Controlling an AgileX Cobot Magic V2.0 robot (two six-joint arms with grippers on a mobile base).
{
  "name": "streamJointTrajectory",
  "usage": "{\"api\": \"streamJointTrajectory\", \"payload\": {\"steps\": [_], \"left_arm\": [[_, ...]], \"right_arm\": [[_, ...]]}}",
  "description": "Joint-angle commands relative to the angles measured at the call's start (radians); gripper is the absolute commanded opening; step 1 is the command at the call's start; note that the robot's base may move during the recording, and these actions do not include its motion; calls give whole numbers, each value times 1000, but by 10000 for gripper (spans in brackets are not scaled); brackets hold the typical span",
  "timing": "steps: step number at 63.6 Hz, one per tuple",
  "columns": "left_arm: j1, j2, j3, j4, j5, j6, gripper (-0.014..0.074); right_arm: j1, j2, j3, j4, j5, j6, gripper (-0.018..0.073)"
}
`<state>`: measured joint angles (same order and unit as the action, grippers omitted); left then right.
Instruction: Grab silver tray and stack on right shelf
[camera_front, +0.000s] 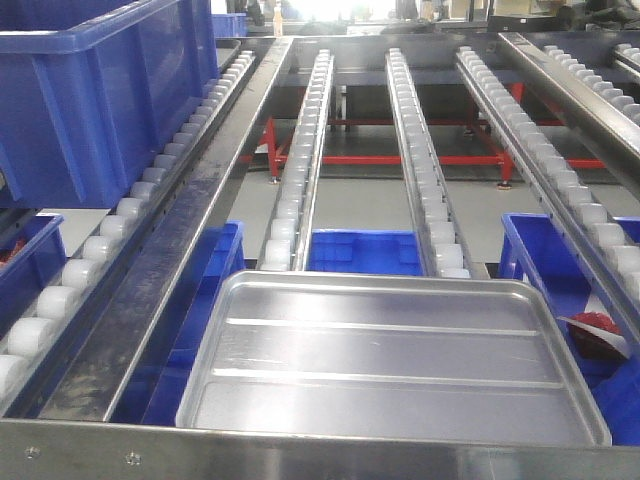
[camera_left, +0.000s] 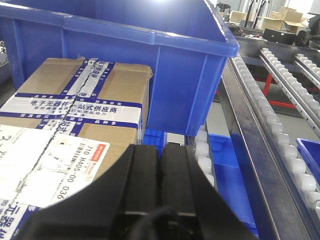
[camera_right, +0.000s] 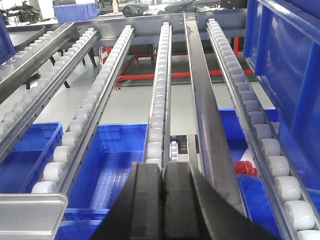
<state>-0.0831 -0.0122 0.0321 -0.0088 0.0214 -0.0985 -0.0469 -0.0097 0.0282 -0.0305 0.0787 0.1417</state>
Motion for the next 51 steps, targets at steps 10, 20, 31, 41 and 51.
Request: {"api": "streamJointTrajectory", "payload": {"steps": [10, 20, 31, 41, 51], "left_arm": [[-1, -16, 16, -9, -85, -1, -92], [-1, -16, 16, -9, -85, -1, -92], [-1, -16, 16, -9, -112, -1, -92], [-1, -16, 16, -9, -112, -1, -92], [-1, -16, 11, -17, -189, -1, -92]], "right_arm": [[-2, -21, -18, 2, -87, -7, 49], [-2, -21, -18, 2, -87, -7, 49], [-2, -21, -18, 2, -87, -7, 49], [-2, -21, -18, 2, -89, -7, 49], [-2, -21, -18, 2, -134, -7, 49]]}}
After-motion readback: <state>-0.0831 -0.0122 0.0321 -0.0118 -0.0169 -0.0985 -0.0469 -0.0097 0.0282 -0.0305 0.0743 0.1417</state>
